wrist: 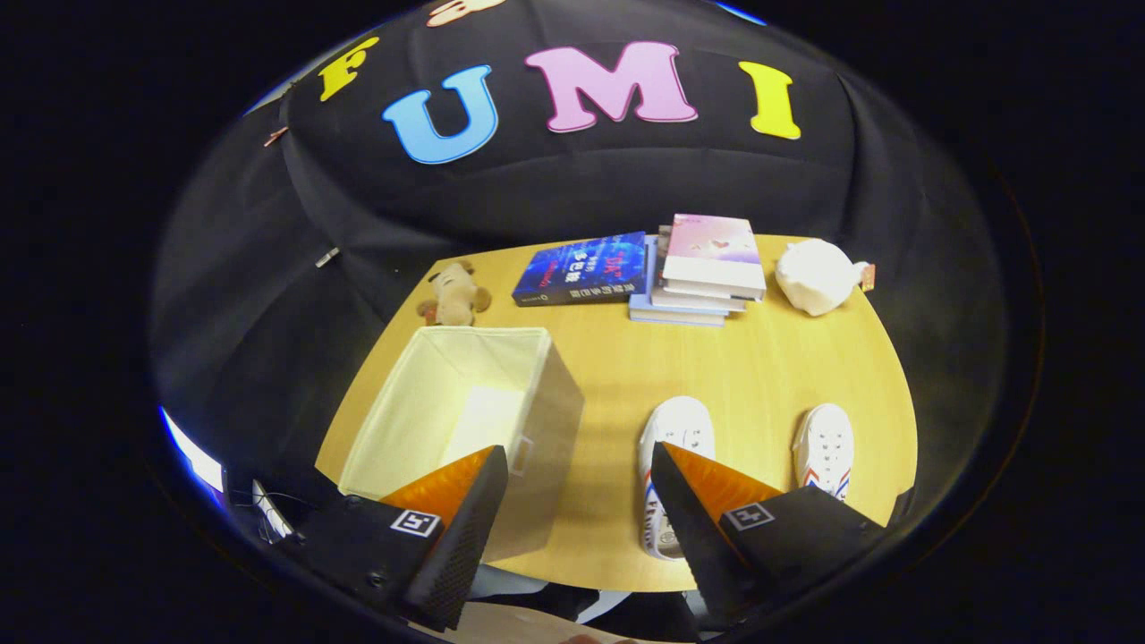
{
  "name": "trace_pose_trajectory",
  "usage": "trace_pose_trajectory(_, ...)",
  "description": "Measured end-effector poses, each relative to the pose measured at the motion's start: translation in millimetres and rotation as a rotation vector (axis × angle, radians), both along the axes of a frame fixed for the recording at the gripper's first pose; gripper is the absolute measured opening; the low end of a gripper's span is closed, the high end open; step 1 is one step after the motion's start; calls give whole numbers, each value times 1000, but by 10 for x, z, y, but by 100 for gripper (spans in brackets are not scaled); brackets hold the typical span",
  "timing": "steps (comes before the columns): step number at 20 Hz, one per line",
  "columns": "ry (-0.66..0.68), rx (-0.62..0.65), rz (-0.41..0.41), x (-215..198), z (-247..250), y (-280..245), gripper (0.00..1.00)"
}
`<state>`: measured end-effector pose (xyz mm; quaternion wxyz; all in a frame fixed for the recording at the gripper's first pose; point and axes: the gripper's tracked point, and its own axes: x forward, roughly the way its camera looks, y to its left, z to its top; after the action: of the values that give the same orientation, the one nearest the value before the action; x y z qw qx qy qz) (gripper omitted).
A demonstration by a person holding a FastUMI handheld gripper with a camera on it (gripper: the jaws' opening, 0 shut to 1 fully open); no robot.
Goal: Open the storage box then place both shoes into the box .Put the left shoe in first, then the right shoe, with the right side of both shoes facing outward in a uniform manner.
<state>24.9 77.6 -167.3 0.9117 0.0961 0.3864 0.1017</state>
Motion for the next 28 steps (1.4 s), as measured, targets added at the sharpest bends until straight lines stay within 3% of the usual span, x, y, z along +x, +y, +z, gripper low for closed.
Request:
trace_pose_trajectory(5,121,-54,-72,-120,-668,-659,99)
trace_pose_trajectory(12,235,-102,-24,-155,-1492,-959,98)
trace_pose_trajectory(19,273,-142,95,-132,-1792,-968,91)
trace_pose_trajectory(21,280,-117,112,-92,-1845,-886,78)
trace_pose_trajectory(23,303,-94,131,-61,-1916,-801,75)
trace_pose_trajectory(28,307,-58,161,-83,-1918,-697,42)
